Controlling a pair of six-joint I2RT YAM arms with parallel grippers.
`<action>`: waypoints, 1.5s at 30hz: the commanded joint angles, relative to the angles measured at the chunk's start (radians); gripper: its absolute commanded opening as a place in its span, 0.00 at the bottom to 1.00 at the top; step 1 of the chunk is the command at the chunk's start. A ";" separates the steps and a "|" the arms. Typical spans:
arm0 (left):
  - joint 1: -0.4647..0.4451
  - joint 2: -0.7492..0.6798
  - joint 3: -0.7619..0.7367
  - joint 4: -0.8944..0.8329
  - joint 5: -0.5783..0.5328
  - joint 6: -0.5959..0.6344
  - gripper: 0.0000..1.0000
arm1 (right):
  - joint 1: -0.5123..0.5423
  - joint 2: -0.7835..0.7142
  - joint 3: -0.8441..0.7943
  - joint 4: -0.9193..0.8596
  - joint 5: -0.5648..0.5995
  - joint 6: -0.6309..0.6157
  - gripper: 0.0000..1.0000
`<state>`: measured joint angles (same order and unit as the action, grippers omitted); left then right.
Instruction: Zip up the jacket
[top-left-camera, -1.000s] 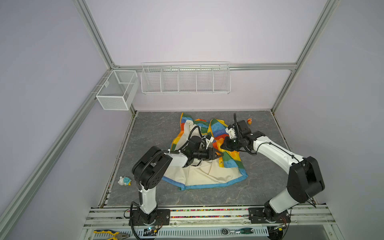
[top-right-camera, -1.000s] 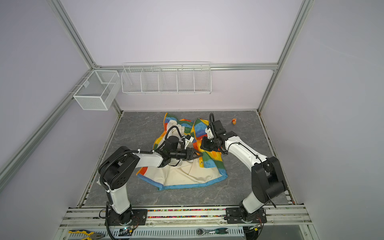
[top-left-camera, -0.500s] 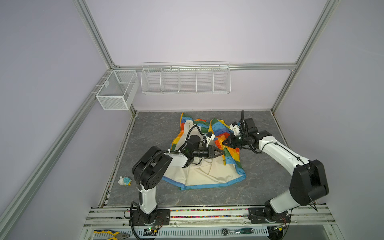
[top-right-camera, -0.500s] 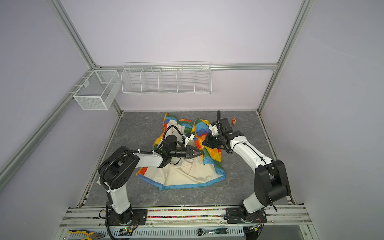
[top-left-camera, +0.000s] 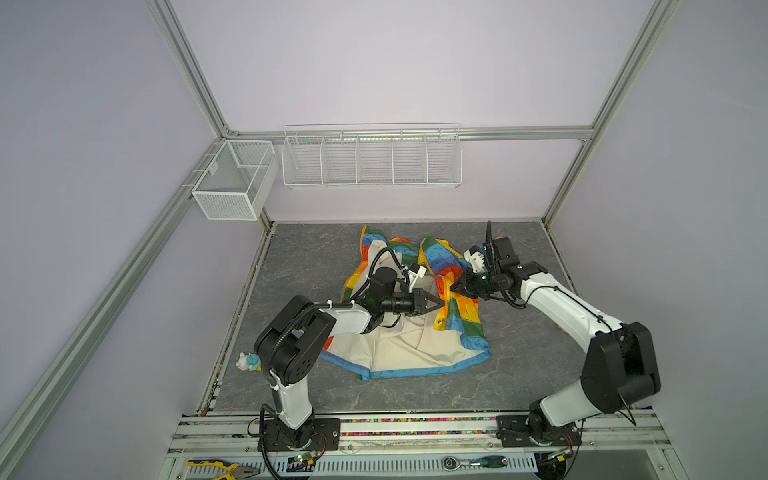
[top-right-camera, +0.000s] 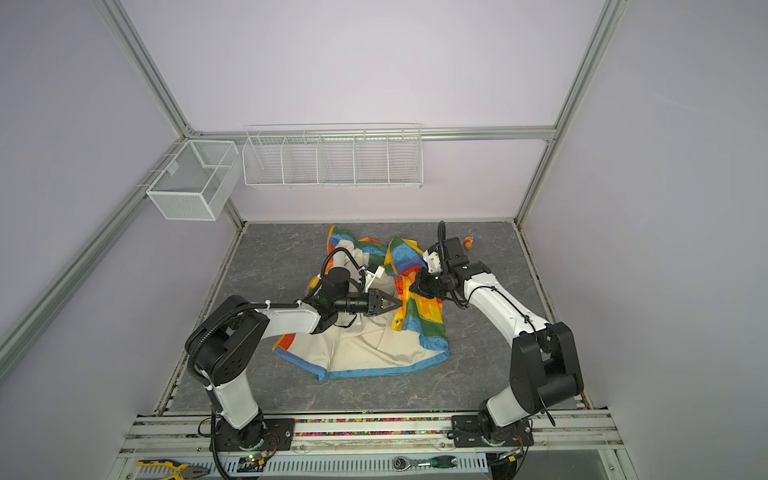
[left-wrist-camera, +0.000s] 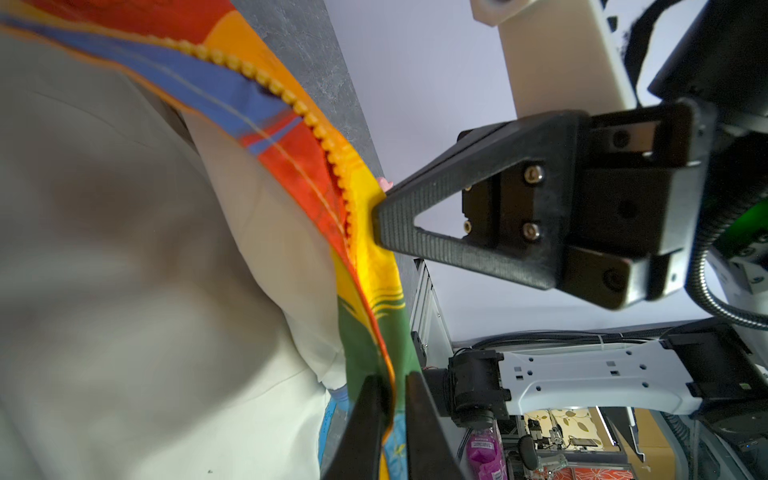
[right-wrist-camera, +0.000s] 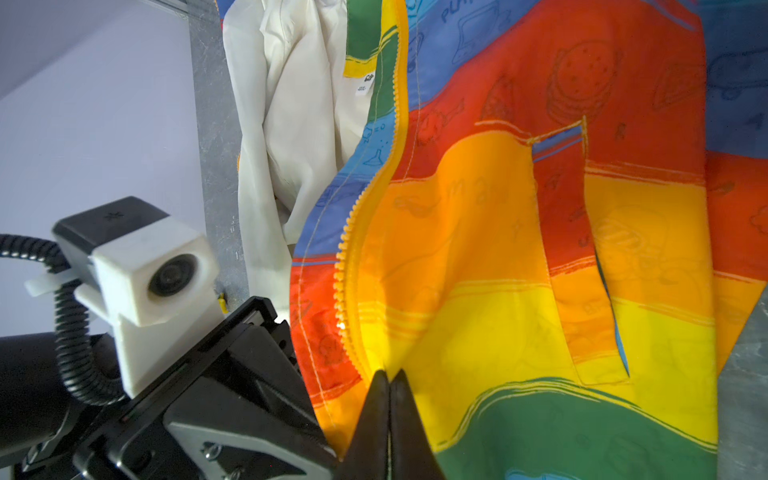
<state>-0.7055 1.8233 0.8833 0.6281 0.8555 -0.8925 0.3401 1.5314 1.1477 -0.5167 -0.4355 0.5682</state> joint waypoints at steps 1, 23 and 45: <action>0.003 -0.016 0.015 -0.056 -0.009 0.038 0.08 | -0.004 -0.014 -0.015 -0.002 -0.022 -0.018 0.07; 0.004 -0.082 0.038 -0.154 -0.013 0.093 0.00 | 0.031 0.055 -0.121 0.174 -0.136 0.122 0.70; 0.004 -0.081 -0.021 -0.135 -0.052 0.070 0.39 | 0.033 0.053 -0.082 0.206 -0.152 0.156 0.07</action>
<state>-0.7052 1.7653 0.8936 0.4885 0.8291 -0.8288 0.3683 1.5875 1.0420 -0.3168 -0.5808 0.7181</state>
